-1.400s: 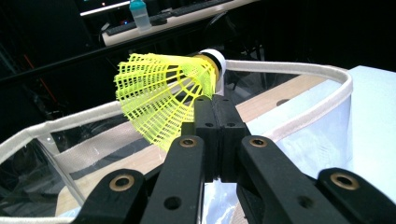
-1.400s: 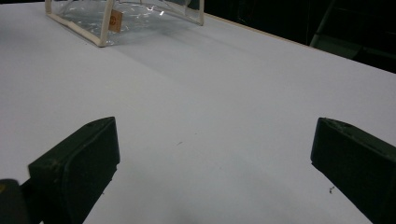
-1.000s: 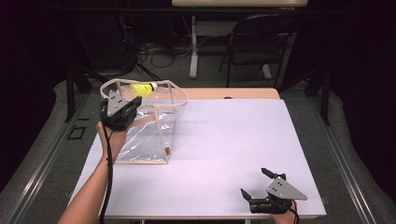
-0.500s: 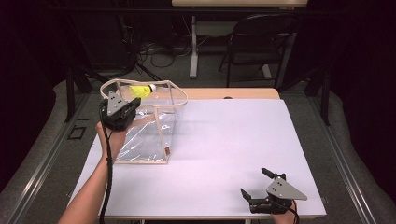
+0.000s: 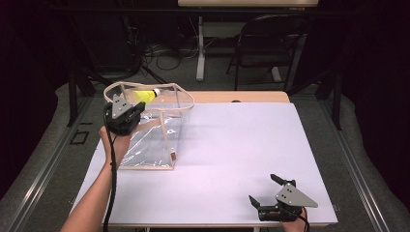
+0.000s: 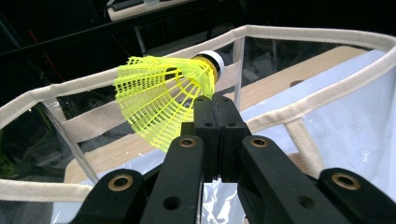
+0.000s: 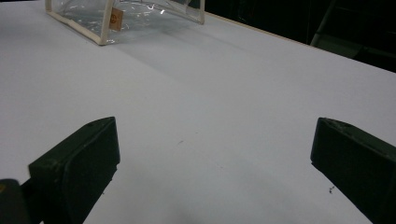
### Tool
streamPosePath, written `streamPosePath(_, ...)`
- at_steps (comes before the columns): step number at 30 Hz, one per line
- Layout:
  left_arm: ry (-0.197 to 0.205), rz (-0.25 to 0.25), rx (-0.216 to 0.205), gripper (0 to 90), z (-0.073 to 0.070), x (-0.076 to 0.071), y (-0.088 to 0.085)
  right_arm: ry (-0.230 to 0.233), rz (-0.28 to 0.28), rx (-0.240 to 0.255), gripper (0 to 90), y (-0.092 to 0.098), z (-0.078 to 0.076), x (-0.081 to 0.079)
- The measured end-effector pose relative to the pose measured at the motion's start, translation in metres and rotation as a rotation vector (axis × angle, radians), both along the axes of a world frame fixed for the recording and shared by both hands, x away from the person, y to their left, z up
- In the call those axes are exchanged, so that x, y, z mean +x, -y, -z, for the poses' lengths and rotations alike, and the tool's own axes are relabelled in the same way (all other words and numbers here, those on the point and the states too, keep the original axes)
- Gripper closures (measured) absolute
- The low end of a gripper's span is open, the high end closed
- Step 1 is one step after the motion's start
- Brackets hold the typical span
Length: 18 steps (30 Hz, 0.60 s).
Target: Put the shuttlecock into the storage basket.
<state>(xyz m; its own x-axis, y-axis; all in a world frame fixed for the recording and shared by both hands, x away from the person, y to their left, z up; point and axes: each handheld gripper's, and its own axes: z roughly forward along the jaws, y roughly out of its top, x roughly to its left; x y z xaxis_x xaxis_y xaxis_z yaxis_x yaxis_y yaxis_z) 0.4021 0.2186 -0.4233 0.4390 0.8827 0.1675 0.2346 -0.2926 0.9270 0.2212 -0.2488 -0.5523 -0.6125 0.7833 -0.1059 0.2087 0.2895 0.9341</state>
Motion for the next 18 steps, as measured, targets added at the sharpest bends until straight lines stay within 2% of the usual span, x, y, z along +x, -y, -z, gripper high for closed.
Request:
streamPosePath(5, -0.010, -0.006, 0.014, 89.7, 0.000, 0.003, 0.000, -0.001, 0.000, -0.001, 0.9, 0.000, 0.000, 0.000)
streamPosePath(7, -0.027, 0.000, 0.010, 89.6, -0.001, 0.005, -0.001, -0.001, -0.001, -0.004, 0.9, 0.000, 0.000, 0.000)
streamPosePath(18, -0.064, -0.006, 0.016, 89.4, -0.003, 0.012, -0.001, -0.001, -0.001, -0.004, 0.9, 0.000, 0.000, 0.000)
